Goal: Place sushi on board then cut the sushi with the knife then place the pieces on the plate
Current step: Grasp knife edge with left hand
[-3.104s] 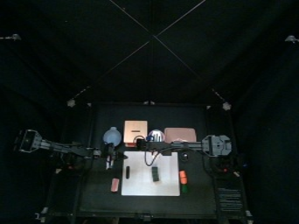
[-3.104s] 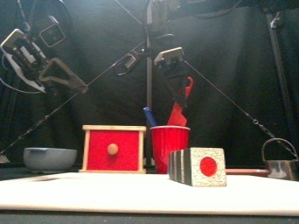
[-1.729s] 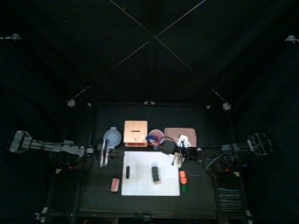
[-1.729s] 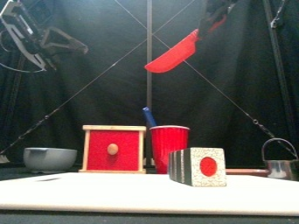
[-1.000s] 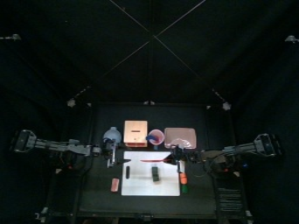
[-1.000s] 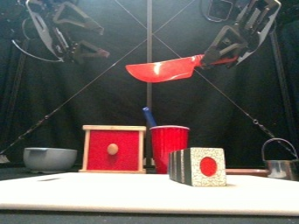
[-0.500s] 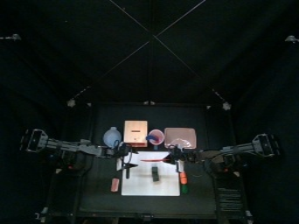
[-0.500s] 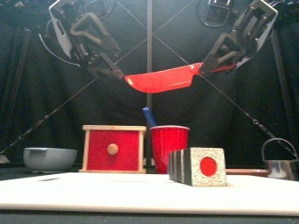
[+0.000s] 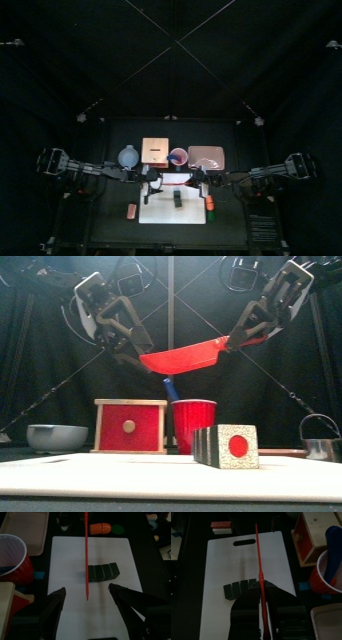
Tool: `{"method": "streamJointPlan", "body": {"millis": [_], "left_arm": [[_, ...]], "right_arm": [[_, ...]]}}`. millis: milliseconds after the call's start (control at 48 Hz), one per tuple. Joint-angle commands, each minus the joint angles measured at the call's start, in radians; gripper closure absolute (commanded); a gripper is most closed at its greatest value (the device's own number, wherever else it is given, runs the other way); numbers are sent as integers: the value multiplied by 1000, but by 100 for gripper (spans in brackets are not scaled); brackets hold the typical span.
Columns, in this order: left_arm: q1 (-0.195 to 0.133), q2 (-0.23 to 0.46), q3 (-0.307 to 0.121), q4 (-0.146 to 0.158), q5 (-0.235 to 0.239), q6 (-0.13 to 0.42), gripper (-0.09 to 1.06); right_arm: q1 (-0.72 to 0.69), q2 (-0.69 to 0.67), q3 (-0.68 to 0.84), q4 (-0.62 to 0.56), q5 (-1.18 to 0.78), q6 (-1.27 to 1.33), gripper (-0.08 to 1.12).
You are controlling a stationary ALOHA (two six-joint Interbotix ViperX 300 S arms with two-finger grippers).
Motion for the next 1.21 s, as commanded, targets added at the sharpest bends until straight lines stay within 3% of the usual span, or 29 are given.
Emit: {"method": "streamJointPlan", "body": {"millis": [21,312,604,979,1208], "left_arm": [[11,20,-40,21,-8,0,-3],[29,54,-61,55,-8,0,-3],[37,55,-63,60,-12,0,0],[37,55,-60,72,-11,0,38],[26,55,-57,72,-6,0,52]], "right_arm": [[-2,-11,-25,0,-8,0,64],[-3,-3,-25,-2,-9,-2,64],[-3,5,-25,-2,-9,-2,64],[-5,5,-29,-2,-11,-2,64],[3,17,-20,31,-9,6,64]]}}
